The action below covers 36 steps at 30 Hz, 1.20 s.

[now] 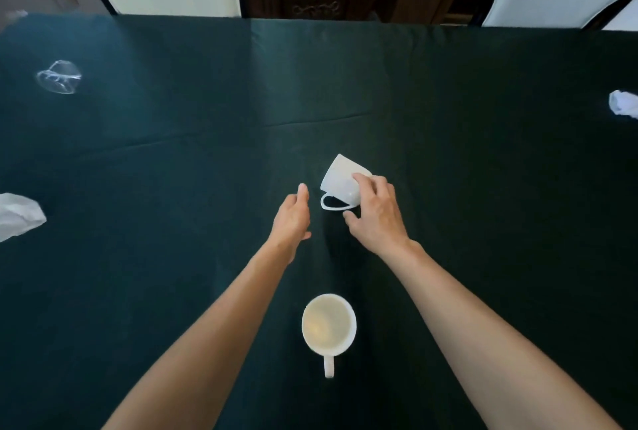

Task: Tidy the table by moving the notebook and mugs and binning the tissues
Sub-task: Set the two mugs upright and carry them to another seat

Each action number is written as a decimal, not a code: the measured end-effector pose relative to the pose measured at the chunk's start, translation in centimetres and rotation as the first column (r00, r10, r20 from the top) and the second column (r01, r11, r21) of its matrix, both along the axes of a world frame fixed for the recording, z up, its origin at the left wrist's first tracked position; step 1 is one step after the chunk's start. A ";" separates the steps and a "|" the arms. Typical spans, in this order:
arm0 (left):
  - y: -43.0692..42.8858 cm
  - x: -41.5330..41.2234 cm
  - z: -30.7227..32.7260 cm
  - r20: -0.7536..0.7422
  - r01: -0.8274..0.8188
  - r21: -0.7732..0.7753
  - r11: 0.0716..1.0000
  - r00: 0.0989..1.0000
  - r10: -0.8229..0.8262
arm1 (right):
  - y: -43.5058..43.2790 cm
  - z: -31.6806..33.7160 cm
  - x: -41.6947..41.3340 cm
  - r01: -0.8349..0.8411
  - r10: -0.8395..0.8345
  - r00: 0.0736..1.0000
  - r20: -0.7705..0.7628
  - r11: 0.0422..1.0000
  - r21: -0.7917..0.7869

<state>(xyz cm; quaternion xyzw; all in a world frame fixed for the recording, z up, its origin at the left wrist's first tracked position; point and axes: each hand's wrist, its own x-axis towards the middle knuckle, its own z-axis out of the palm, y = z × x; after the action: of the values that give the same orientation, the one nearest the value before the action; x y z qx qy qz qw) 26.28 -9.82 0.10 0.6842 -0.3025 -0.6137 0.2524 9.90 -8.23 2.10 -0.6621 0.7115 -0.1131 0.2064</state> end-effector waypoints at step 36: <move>8.3 -5.2 10.8 -0.091 0.026 -0.116 0.993 0.995 -0.037 | 5.2 7.6 -5.9 -0.053 0.054 0.973 0.224 0.999 -0.010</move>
<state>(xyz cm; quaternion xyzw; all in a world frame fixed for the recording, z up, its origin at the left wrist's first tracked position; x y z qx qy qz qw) 21.06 -1.48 10.93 0.6345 -0.3358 -0.6304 0.2953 4.03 -3.03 9.75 -0.6644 0.6654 -0.1828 0.2871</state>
